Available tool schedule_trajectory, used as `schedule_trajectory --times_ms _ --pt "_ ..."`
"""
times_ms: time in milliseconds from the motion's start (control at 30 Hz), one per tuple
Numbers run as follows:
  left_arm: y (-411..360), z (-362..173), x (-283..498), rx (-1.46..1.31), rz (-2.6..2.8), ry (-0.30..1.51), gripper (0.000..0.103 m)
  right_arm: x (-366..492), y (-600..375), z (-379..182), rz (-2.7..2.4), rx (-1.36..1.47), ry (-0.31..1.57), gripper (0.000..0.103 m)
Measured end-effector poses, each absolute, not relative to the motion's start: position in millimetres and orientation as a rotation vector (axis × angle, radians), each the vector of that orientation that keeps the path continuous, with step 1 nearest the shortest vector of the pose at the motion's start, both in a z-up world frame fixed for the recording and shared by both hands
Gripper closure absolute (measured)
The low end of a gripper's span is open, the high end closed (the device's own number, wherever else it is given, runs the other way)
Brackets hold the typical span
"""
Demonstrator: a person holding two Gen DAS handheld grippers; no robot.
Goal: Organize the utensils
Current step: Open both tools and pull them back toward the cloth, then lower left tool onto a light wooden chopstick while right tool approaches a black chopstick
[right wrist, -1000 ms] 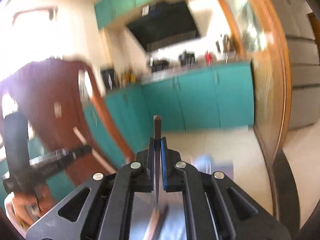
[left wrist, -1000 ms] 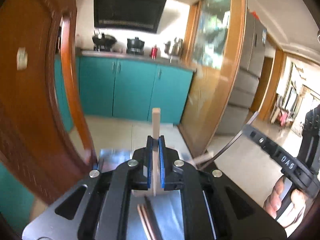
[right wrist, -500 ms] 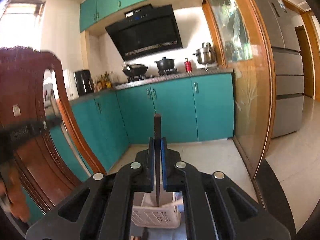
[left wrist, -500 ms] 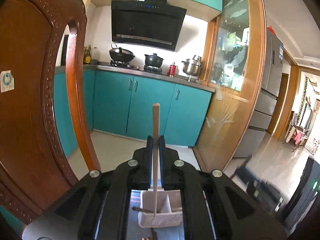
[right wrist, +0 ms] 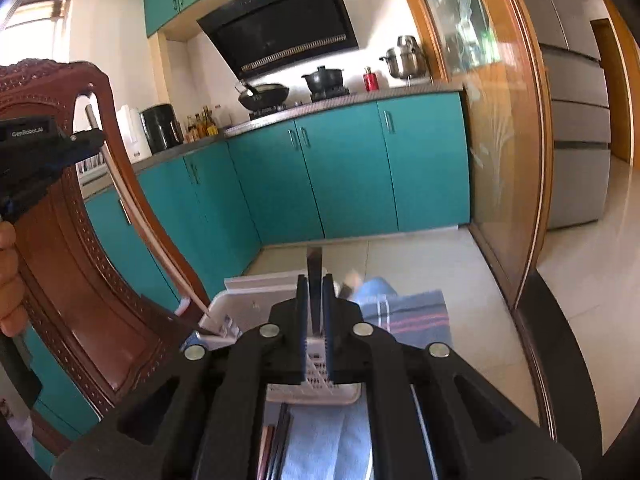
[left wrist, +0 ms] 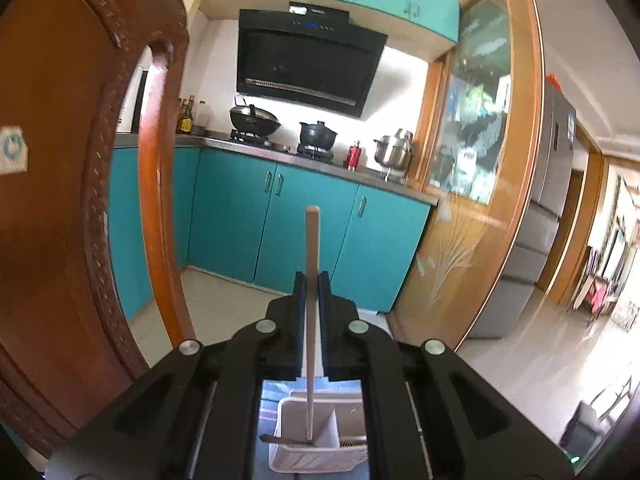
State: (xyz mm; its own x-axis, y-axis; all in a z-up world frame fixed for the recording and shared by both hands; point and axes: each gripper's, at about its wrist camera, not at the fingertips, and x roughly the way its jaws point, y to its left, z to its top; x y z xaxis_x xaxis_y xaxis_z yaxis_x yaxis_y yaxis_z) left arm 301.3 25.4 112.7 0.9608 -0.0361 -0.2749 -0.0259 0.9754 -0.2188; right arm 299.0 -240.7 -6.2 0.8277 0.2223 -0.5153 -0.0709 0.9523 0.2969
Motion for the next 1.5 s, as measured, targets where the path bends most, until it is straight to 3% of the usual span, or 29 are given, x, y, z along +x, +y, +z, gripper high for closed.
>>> schedule_trajectory --times_ms 100,400,567,667,700,933,1067,1233,1500 --pt "18 91 307 -0.211 -0.011 0.334 0.096 286 -246 -10 0.168 0.294 0.578 0.072" --pt "15 41 301 -0.224 -0.02 0.438 0.096 225 -256 -13 0.18 0.262 0.522 0.069" --pt "16 19 278 -0.249 -0.034 0.464 0.095 215 -244 -42 0.233 0.216 0.63 0.068" --pt "25 4 239 -0.308 -0.021 0.463 0.086 216 -236 -68 0.261 0.207 0.74 0.068" --pt "28 -5 223 -0.334 -0.026 0.47 0.079 216 -235 -77 0.274 0.213 0.775 0.068" --pt "25 -123 154 -0.23 -0.038 0.845 0.074 226 -213 -136 0.338 0.195 1.048 0.068" --pt "36 -155 133 -0.259 -0.035 0.971 0.073 230 -186 -154 0.363 0.162 1.139 0.068" --pt "33 -157 122 -0.239 -0.072 0.979 0.066 229 -149 -166 0.335 0.031 1.184 0.067" --pt "22 -153 126 -0.22 -0.113 0.997 0.064 243 -138 -167 0.271 0.02 1.214 0.067"
